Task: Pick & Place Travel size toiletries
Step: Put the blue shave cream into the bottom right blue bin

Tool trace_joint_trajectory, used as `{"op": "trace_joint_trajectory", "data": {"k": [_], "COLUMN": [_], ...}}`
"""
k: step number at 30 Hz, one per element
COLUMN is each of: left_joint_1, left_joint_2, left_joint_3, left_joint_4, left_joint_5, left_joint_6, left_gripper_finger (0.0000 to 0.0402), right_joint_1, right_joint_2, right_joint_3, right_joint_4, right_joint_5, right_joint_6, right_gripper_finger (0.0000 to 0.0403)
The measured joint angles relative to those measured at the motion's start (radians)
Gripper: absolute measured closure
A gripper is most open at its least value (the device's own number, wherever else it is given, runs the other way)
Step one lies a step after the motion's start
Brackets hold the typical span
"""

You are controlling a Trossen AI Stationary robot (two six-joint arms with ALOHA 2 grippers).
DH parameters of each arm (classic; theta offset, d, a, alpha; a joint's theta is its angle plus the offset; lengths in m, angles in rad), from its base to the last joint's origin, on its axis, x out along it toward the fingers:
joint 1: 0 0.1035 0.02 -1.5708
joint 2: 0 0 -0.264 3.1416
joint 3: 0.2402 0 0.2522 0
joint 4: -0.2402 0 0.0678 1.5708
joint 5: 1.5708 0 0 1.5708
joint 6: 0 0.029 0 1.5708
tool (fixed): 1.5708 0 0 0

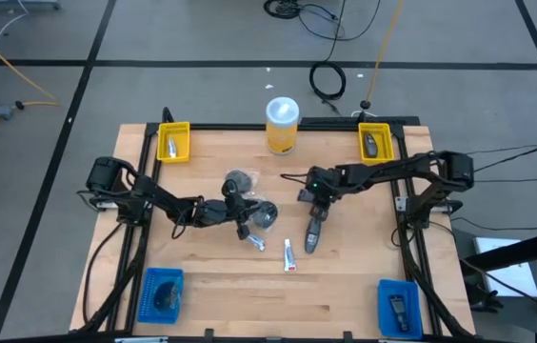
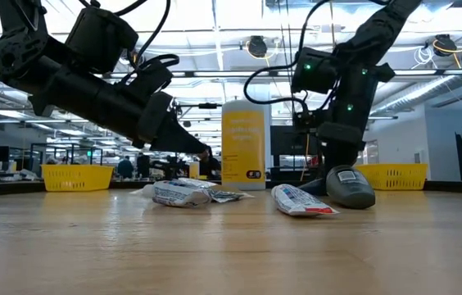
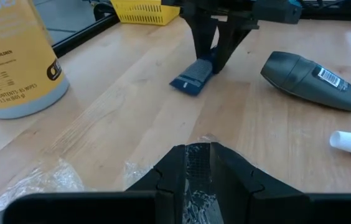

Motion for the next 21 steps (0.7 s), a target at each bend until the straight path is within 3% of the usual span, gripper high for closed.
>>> {"op": "trace_joint_trajectory", "data": {"k": [6,14,21], "left_joint_1": [0.0,0.0,0.002], "left_joint_2": [0.0,0.0,0.0], "left_joint_3": [0.0,0.0,0.0], "left_joint_4": [-0.001,-0.001,0.026], "left_joint_5": [0.0,0.0,-0.001], "left_joint_6": [0.0,-0.001,0.025], "left_gripper_finger": [0.0327,0.0327,0.0327], "right_joint_1": [0.035,0.16,0.371], "right_joint_2": [-0.038,-0.199,-0.335], "right_joint_3": [0.003,0.042,0.044], "right_joint_4": [-0.072,-0.471,-0.674], "right_joint_5": [-0.003,-0.015,-0.241], "right_joint_6": [0.096,0.452,0.908], "right_gripper_finger": [0.0311,0.0312,0.0313]}}
